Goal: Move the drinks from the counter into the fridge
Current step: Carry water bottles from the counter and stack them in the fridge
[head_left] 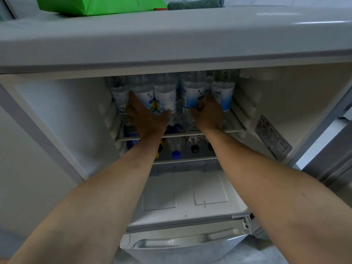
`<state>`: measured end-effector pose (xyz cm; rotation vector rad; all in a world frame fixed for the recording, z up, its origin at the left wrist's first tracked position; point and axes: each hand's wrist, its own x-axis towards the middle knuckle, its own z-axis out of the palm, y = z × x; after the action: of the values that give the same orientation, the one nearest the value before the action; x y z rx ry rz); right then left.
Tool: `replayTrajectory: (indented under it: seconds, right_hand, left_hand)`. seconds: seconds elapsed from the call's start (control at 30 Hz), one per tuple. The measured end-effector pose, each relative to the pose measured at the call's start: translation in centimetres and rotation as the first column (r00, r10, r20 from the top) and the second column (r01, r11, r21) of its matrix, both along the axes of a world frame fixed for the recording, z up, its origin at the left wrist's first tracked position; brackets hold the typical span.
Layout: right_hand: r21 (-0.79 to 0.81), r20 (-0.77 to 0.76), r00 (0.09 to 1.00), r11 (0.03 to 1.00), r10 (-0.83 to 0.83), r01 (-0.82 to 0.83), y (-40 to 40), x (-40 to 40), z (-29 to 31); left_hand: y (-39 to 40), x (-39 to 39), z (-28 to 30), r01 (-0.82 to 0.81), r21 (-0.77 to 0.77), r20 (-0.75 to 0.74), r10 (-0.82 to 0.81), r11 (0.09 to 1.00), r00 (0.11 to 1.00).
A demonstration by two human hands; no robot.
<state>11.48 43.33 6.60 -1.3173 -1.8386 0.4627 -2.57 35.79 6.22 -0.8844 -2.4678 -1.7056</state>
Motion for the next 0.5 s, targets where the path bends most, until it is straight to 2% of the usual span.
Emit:
replayTrajectory:
  seconds: [0.17, 0.23, 0.37, 0.5]
  right_hand:
    - [-0.021, 0.034, 0.999, 1.0, 0.002, -0.001, -0.2, -0.6, 0.1]
    - [-0.009, 0.004, 1.0, 1.0, -0.003, 0.003, -0.8, -1.2, 0.0]
    - [0.001, -0.109, 0.982, 0.988, 0.156, -0.157, -2.1, -2.8, 0.1]
    - [-0.064, -0.029, 0.982, 0.98, 0.189, -0.191, -2.3, -4.3, 0.5]
  left_hand:
    - [0.5, 0.0, 0.4, -0.035, -0.033, 0.013, 0.035, 0.999, 0.999]
    - [0.5, 0.0, 0.7, -0.048, -0.033, 0.023, 0.049, 0.998, 0.999]
    - [0.2, -0.3, 0.5, -0.029, -0.029, 0.006, 0.029, 0.999, 1.0]
    - [-0.8, -1.3, -0.1, 0.02, -0.001, -0.035, -0.02, 1.0, 0.999]
